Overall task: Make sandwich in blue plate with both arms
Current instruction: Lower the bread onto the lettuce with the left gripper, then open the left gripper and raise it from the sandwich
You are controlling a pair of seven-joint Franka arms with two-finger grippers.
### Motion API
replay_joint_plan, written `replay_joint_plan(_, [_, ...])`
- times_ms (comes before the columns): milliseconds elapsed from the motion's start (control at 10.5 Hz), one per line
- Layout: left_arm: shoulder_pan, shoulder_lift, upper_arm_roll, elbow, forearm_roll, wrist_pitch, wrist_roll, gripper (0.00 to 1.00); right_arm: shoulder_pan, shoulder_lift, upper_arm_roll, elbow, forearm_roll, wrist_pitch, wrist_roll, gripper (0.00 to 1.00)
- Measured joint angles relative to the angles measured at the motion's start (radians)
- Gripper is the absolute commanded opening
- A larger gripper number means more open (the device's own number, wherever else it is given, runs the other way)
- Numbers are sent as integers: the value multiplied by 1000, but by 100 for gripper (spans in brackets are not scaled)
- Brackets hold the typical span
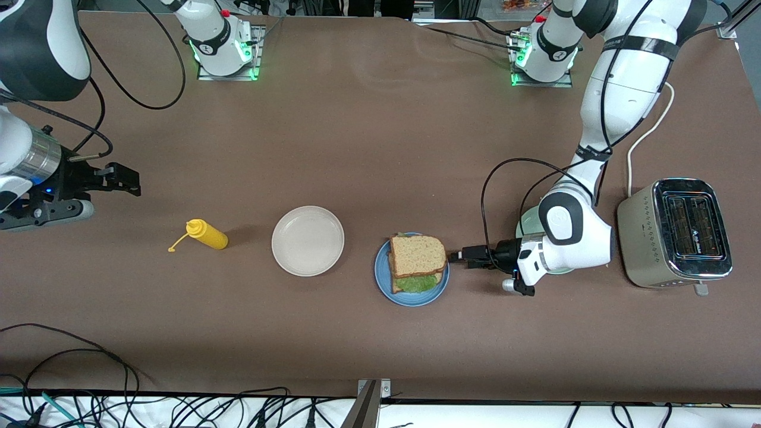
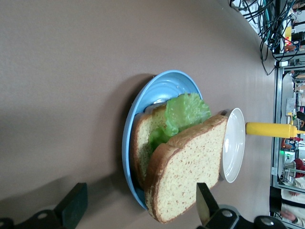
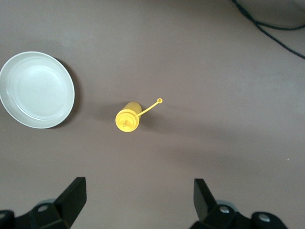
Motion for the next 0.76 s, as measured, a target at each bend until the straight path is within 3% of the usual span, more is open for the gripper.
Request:
replay_joint_plan(191, [5,-27,6,-13,0,-17,0,100,0,-9,0,21,0,0,1,100])
replay_joint_plan(382, [6,-117,30,-95,53,-25,-12,100,-2,-31,-4,30,0,-1,2,100])
replay_joint_plan(572, [34,-267,41,-191,280,-48,-97,100,-5,-46,-28,32,-1,-2,3,100])
replay_joint_plan(763, [88,-435,45,-240,523,-165,-197,100,-9,-51,-74,51,-5,-2,3,100])
